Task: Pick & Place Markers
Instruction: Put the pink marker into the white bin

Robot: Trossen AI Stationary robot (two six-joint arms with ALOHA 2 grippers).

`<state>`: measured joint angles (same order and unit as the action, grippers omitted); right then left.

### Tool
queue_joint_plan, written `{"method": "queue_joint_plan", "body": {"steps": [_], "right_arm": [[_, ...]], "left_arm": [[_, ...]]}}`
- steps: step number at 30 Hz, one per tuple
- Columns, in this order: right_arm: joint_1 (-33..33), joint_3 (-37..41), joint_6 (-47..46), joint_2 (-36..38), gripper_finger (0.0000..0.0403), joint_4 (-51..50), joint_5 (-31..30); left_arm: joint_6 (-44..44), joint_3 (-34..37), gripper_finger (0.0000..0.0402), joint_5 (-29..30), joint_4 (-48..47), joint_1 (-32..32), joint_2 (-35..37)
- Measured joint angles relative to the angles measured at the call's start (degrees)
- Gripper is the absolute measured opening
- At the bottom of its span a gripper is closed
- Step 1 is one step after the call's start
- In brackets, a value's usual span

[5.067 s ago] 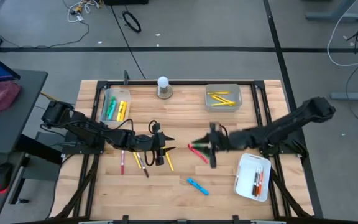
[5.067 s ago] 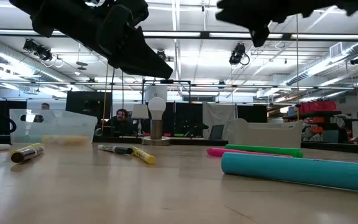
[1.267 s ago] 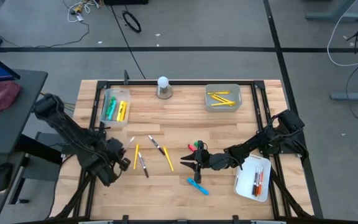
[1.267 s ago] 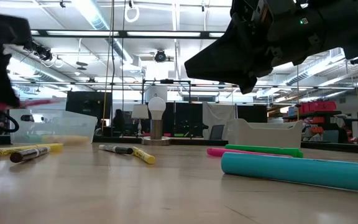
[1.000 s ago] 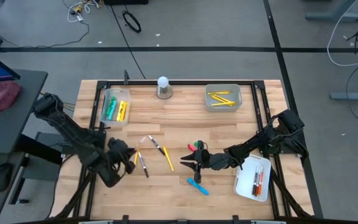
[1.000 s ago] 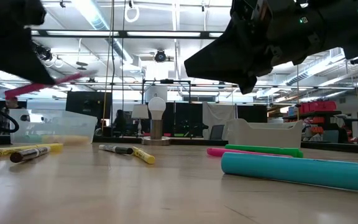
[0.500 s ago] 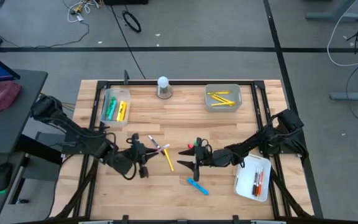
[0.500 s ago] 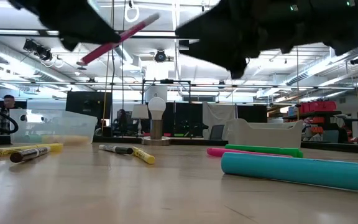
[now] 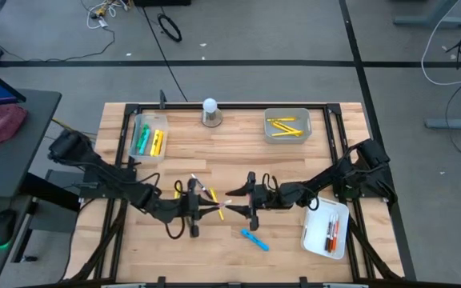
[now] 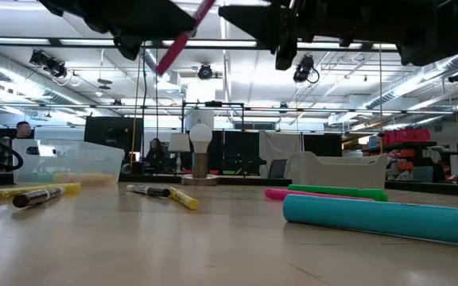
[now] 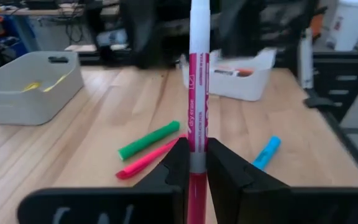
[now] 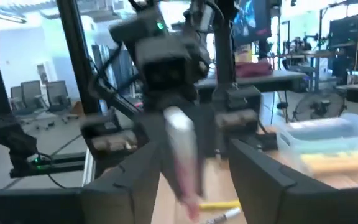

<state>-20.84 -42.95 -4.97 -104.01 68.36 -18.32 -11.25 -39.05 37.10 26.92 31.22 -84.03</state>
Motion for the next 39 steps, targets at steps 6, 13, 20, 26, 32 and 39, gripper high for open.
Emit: {"method": "queue_joint_plan", "body": {"steps": [6, 13, 20, 26, 32, 39], "right_arm": [[0.0, -0.5, 1.5, 0.0, 0.0160, -1.3, 3.9], [0.1, -0.5, 1.1, 0.0, 0.0097, -2.0, 4.0], [0.3, -0.5, 1.0, 0.0, 0.0051, -1.4, 4.0], [0.3, -0.5, 1.0, 0.0, 0.0064, -1.2, 4.3], [0.3, -0.5, 0.3, 0.0, 0.0099, -0.9, 4.6], [0.3, -0.5, 0.1, 0.0, 0.0087, -0.9, 4.4]], "left_arm": [[0.0, 0.0, 0.0045, 0.2, 0.1, -0.3, -0.4], [0.0, 0.0, 0.0047, 0.0, 0.3, -0.3, -0.4], [-0.1, 0.0, 0.0046, 0.0, 0.5, -0.3, -0.4], [0.0, 0.0, 0.0048, -0.1, 0.4, -0.5, -0.4], [-0.4, 0.0, 0.0048, -3.3, 0.1, -1.7, -0.4], [-1.2, 0.0, 0.0050, -4.1, 0.2, -2.2, -0.4]]}}
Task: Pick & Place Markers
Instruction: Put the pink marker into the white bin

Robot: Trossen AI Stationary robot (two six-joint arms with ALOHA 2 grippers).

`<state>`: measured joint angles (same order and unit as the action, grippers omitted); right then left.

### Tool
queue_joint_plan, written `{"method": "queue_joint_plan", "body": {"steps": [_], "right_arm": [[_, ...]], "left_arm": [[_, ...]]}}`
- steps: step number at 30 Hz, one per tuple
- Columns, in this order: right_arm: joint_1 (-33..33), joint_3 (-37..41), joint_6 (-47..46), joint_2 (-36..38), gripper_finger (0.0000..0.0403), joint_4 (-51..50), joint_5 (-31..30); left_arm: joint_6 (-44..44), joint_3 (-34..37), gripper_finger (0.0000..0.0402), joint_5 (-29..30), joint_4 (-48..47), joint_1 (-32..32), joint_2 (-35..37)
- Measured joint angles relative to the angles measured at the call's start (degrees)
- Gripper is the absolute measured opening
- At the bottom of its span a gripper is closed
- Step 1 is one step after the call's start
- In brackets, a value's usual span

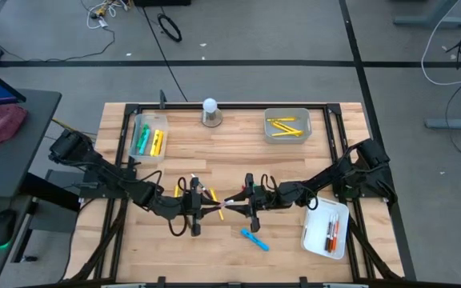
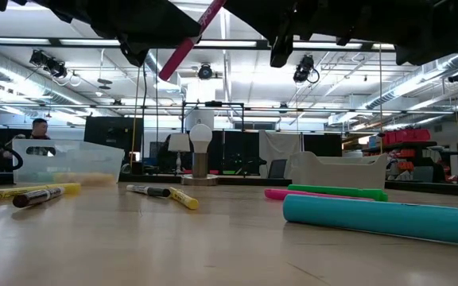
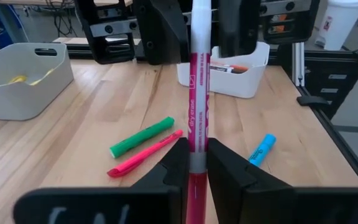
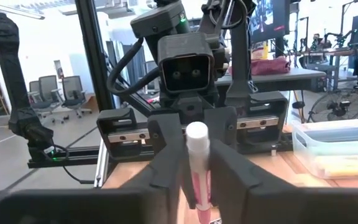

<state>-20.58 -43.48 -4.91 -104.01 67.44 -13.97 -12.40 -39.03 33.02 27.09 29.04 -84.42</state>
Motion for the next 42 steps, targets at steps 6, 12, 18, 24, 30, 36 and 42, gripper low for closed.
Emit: {"method": "queue_joint_plan", "body": {"steps": [6, 12, 18, 24, 30, 36, 42], "right_arm": [[-0.1, 0.0, 0.4, 0.0, 0.0015, -0.4, -0.6], [-1.9, 0.0, 0.4, 3.4, 0.0029, -7.1, -4.7], [-8.1, 0.0, -3.4, 17.9, 0.0016, -32.5, -14.5], [-17.7, -2.3, -16.5, 33.9, 0.0016, -61.2, -24.2], [-26.8, -11.9, -49.3, 41.2, 0.0016, -101.8, -27.5], [-32.5, -13.2, -85.7, 41.9, 0.0016, -123.9, -23.0], [-36.5, -13.2, -105.8, 39.4, 0.0025, -133.4, -13.0]], "left_arm": [[-1.6, 0.0, 0.0063, 0.0, -0.1, 0.0, 0.0], [-2.2, 0.0, 0.0131, 0.5, -1.6, 0.0, 0.0], [-2.2, 0.0, 0.0199, 0.6, -2.7, 0.0, 0.0], [-2.0, 0.0, 0.0222, 0.6, -2.7, 0.0, 0.0], [-2.0, 0.0, 0.0216, 0.8, -3.0, 0.0, 0.0], [-2.3, 0.0, 0.0209, 1.8, -3.0, 0.0, 0.0], [-2.4, 0.0, 0.0209, 1.9, -3.2, 0.0, 0.0]]}}
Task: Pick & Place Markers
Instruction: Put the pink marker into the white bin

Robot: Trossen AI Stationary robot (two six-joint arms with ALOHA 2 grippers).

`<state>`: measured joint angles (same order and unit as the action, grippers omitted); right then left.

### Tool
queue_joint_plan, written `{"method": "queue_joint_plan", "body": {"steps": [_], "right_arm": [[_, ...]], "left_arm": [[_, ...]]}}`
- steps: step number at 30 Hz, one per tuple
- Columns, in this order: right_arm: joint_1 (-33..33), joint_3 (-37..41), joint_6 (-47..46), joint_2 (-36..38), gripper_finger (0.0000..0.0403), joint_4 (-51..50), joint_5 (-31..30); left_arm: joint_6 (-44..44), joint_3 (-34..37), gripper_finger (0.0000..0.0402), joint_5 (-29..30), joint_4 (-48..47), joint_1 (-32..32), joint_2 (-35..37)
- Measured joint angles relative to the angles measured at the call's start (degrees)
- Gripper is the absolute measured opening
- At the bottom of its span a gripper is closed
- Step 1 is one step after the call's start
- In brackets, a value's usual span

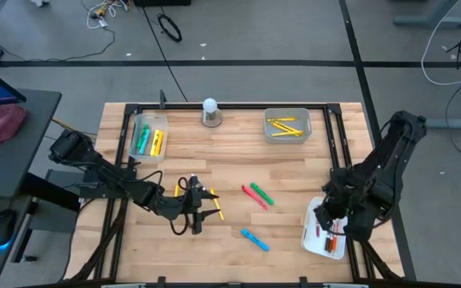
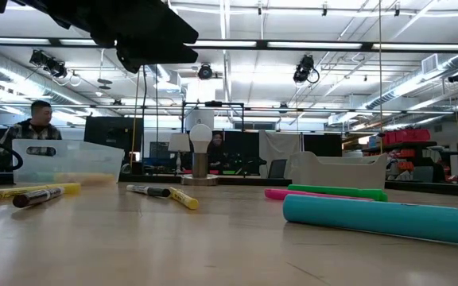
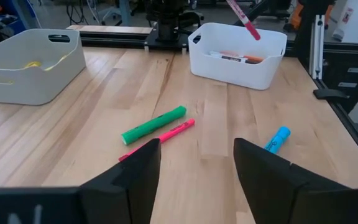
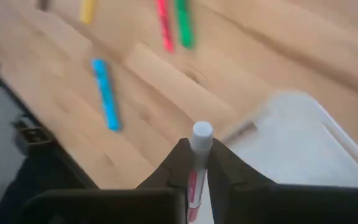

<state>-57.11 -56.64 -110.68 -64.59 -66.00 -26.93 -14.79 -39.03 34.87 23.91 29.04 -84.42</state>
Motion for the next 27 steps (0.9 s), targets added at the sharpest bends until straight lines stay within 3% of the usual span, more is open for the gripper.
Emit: {"method": "queue_joint_plan", "body": {"steps": [9, 15, 27], "right_arm": [[-2.6, 0.0, -15.4, -5.3, 0.0022, -4.6, 5.6], [-2.7, 0.5, -17.7, -8.9, 0.0027, -4.0, 8.3], [-0.3, 15.2, -18.4, -9.0, 0.0029, 12.3, 17.5]], "left_arm": [[0.0, 0.0, 0.0209, 0.0, -0.2, 0.0, 0.0], [0.0, 0.0, 0.0209, 0.0, -0.3, 0.0, 0.0], [-0.9, 0.0, 0.0209, 0.0, -1.1, 0.0, 0.0]]}}
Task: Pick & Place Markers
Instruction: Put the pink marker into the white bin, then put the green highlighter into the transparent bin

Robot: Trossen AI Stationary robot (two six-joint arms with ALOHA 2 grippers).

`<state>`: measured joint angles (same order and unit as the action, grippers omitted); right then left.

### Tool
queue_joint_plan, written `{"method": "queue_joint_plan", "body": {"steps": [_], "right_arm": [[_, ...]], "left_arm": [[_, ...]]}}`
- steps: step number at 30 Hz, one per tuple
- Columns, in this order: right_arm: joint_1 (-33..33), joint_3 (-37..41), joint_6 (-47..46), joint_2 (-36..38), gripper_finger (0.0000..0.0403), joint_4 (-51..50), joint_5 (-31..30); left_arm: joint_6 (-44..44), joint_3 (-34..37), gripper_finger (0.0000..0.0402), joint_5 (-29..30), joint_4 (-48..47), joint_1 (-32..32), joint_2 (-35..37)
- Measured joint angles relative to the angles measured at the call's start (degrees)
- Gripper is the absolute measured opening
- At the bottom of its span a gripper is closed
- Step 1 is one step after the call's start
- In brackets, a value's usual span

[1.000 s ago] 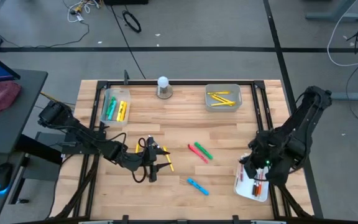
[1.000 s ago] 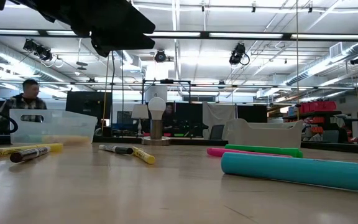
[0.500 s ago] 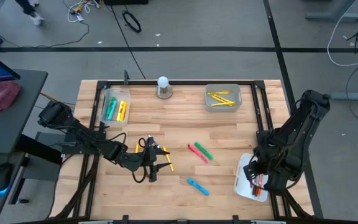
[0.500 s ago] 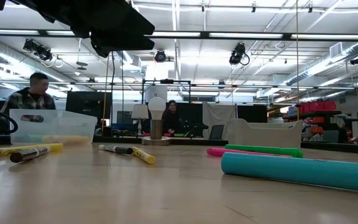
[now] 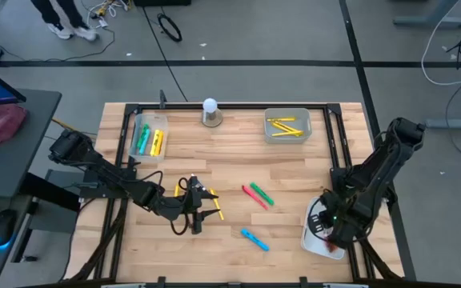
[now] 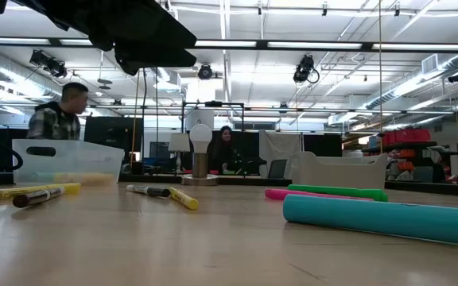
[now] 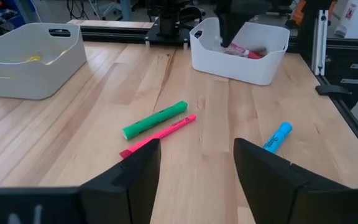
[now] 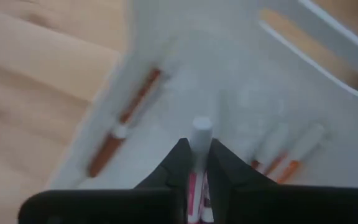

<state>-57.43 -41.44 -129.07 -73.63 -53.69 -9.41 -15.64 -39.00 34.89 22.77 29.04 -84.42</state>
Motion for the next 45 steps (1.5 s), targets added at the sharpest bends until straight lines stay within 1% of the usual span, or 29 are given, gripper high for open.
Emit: {"method": "queue_joint_plan", "body": {"steps": [4, 7, 14, 17, 20, 23, 28, 31, 34, 36, 40, 41, 43, 45], "right_arm": [[0.3, 2.4, -0.7, 0.0, 0.0042, 1.1, 4.7], [0.0, 3.0, -1.0, 0.0, 0.0060, 0.8, 6.7], [0.0, 3.0, 1.8, 0.6, 0.0123, -1.2, 6.9], [0.0, 2.1, 4.1, 2.2, 0.0150, -1.4, 6.9], [0.0, 0.4, 4.2, 4.6, 0.0170, -1.3, 6.9], [0.0, -1.9, 4.4, 6.6, 0.0177, -1.3, 4.3], [0.8, -6.3, 10.1, 8.4, 0.0174, 0.0, -3.8], [2.5, -7.9, 17.4, 8.6, 0.0170, 4.7, -6.8], [5.1, -8.0, 28.3, 8.5, 0.0169, 11.4, -11.5], [7.1, -8.0, 37.3, 8.0, 0.0169, 15.7, -16.9], [11.4, -7.1, 59.2, 6.2, 0.0169, 26.2, -29.2], [12.5, -6.7, 64.1, 5.5, 0.0169, 28.7, -31.0], [15.4, -6.2, 72.4, 3.7, 0.0169, 32.6, -32.1], [18.6, -5.7, 78.3, 1.6, 0.0172, 36.1, -32.1]], "left_arm": [[-0.2, 0.0, 0.0209, 0.2, 0.0, 0.0, 0.0], [-0.3, 0.0, 0.0209, 1.4, 0.0, 0.0, 0.0], [-0.3, 0.0, 0.0209, 1.5, 0.0, 0.0, 0.0], [-0.3, 0.0, 0.0209, 1.5, 0.0, 0.0, 0.0], [-0.3, 0.0, 0.0209, 1.5, 0.0, 0.0, 0.0], [-0.3, 0.0, 0.0209, 1.5, 0.1, 0.0, 0.0], [-1.1, 0.0, 0.0209, 1.5, 0.1, -0.8, 0.0], [-1.8, 0.0, 0.0209, 1.5, 0.1, -1.5, 0.0], [-1.8, 0.0, 0.0209, 1.5, 0.1, -1.9, 0.0], [-1.7, 0.0, 0.0209, 1.5, 0.1, -2.0, 0.0], [-1.7, 0.0, 0.0209, 1.5, 0.0, -2.0, 0.0], [-1.7, 0.0, 0.0209, 1.5, 0.0, -2.0, 0.0], [-1.8, 0.0, 0.0209, 1.5, -0.2, -2.0, 0.0], [-1.8, 0.0, 0.0209, 1.5, -0.4, -2.0, 0.0]]}}
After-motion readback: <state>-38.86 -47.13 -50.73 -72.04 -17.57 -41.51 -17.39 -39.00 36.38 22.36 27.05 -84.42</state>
